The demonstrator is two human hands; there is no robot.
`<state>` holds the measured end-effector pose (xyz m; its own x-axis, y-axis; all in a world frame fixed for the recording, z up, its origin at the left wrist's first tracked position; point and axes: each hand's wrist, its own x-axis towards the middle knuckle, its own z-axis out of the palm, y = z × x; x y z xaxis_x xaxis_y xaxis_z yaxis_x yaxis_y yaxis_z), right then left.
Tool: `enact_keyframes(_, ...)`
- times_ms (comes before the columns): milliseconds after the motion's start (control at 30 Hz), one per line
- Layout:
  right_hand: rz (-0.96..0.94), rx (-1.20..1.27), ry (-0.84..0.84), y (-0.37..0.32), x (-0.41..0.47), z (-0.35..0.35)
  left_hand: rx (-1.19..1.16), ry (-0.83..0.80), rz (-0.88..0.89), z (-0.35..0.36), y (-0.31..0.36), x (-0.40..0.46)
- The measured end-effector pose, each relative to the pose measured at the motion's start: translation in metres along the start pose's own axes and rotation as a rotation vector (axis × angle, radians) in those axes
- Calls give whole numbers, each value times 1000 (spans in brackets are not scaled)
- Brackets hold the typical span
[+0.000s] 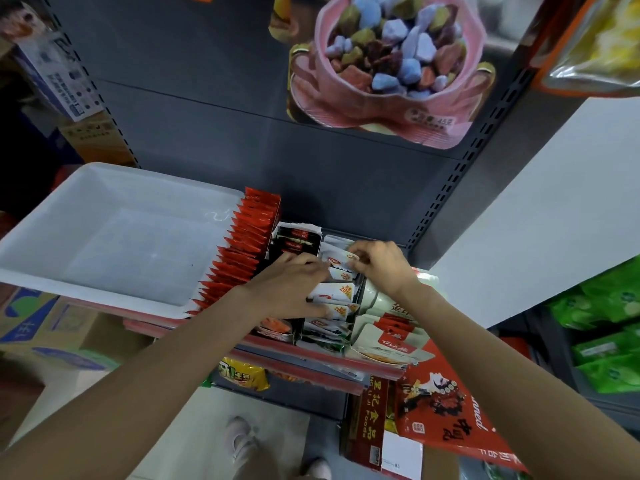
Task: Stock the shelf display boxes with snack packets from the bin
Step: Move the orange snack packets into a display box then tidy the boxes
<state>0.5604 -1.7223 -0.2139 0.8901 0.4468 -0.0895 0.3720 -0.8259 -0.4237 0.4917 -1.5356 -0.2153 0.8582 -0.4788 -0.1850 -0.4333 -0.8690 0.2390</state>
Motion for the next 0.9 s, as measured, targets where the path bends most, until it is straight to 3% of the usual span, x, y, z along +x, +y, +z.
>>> enact_keyframes(333,10,157,69,4,-1,0,107,-84,61,-6,-5,8)
enact_keyframes(567,13,173,51,2,-1,-2,187,-72,9,-10,3,25)
enact_keyframes(700,37,161,58,0,-1,-2,118,-51,-24,-7,4,26)
enact_keyframes(800,17,81,70,0,0,1,125,-52,-13,-6,5,23)
enact_keyframes(900,-54,-238,153,-3,-2,4,140,-48,15,-4,5,17)
